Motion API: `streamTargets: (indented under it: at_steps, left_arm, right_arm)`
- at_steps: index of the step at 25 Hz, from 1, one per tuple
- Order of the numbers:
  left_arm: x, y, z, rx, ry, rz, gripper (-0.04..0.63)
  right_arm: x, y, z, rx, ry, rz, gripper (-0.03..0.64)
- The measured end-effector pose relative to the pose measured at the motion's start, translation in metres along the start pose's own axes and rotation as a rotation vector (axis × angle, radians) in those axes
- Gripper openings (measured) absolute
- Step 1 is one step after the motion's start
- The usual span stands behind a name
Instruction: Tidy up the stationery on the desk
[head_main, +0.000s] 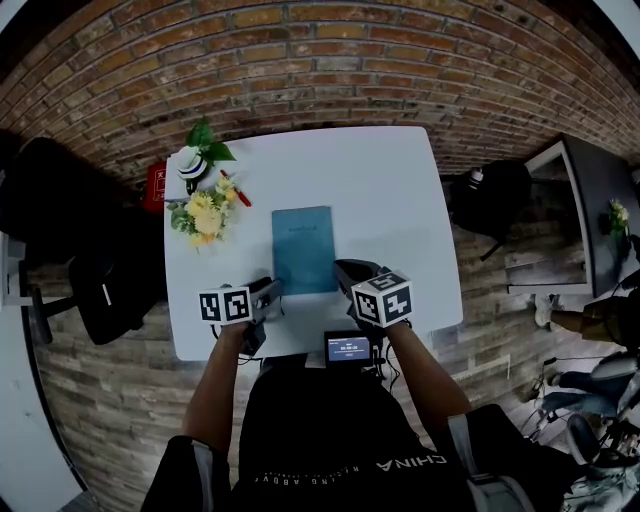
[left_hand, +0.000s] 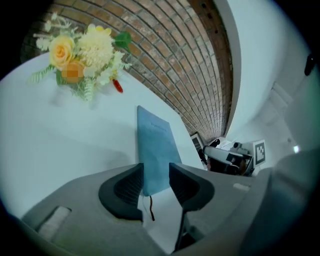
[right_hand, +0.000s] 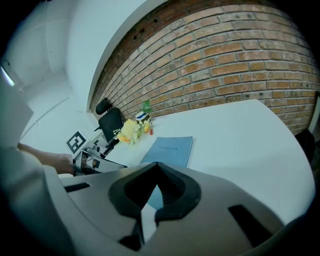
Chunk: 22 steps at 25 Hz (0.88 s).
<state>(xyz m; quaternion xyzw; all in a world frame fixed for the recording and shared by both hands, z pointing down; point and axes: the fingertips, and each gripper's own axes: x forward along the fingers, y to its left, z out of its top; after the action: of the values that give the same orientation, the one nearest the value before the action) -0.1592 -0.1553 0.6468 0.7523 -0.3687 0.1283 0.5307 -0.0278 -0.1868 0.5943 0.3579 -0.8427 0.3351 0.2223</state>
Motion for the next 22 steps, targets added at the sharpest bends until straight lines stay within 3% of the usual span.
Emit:
streamTargets:
  at_steps: [7, 11, 15, 22]
  left_arm:
    - [-0.009, -0.041, 0.015, 0.274, -0.103, 0.029, 0.149]
    - [-0.012, -0.068, 0.019, 0.393, -0.175, 0.028, 0.076]
    - [-0.013, -0.083, 0.019, 0.443, -0.214, 0.022, 0.017]
    - [-0.012, -0.089, 0.015, 0.455, -0.218, 0.033, 0.011]
  right_arm:
    - [-0.014, 0.002, -0.002, -0.040, -0.005, 0.003, 0.009]
    - [-0.023, 0.004, -0.002, -0.072, -0.008, 0.010, 0.009]
    - [-0.030, 0.005, -0.002, -0.098, -0.014, 0.013, 0.009]
    - [-0.036, 0.005, -0.003, -0.103, -0.014, 0.027, 0.009]
